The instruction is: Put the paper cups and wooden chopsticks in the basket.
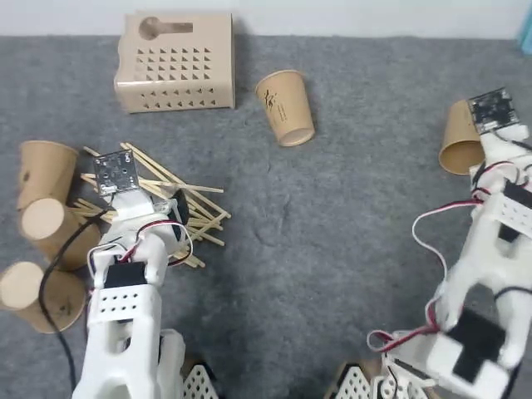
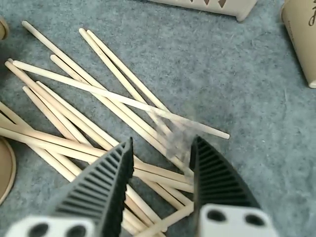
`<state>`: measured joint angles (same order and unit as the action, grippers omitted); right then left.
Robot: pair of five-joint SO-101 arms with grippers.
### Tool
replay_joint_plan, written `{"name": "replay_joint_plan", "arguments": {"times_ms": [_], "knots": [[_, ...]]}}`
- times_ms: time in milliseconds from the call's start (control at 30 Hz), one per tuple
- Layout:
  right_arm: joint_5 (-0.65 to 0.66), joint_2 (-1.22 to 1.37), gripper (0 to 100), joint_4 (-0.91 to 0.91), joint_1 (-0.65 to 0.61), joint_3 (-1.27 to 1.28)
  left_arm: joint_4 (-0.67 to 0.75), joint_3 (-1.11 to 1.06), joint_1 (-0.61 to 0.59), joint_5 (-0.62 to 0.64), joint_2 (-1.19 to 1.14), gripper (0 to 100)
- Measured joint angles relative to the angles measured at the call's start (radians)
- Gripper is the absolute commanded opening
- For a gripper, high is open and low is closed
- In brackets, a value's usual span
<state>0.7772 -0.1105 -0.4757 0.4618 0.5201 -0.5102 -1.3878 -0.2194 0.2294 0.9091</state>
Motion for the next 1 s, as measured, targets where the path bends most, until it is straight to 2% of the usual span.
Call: {"name": "replay_joint_plan", "arguments": {"times_ms": [233,600,700,800,867,1000], "knots": [[0.014,0.25,20.9,0.147,0.0,-0.063,0.0,0.0,0.0,0.0,0.0,18],[0.009,0.772,20.4,0.16,-0.003,-0.586,0.038,-0.002,0.0,0.0,0.0,18],[-0.068,0.836,14.7,0.16,-0.003,-0.701,0.043,-0.006,0.0,0.0,0.0,18],[-0.178,0.85,0.0,0.112,-0.003,-0.776,0.046,-0.006,0.0,0.0,0.0,18],[-0.25,0.85,3.4,0.048,-0.003,-0.829,0.046,-0.006,0.0,0.0,0.0,18],[-0.391,0.85,1.0,-0.144,-0.003,-0.967,0.046,-0.006,0.0,0.0,0.0,18]]}}
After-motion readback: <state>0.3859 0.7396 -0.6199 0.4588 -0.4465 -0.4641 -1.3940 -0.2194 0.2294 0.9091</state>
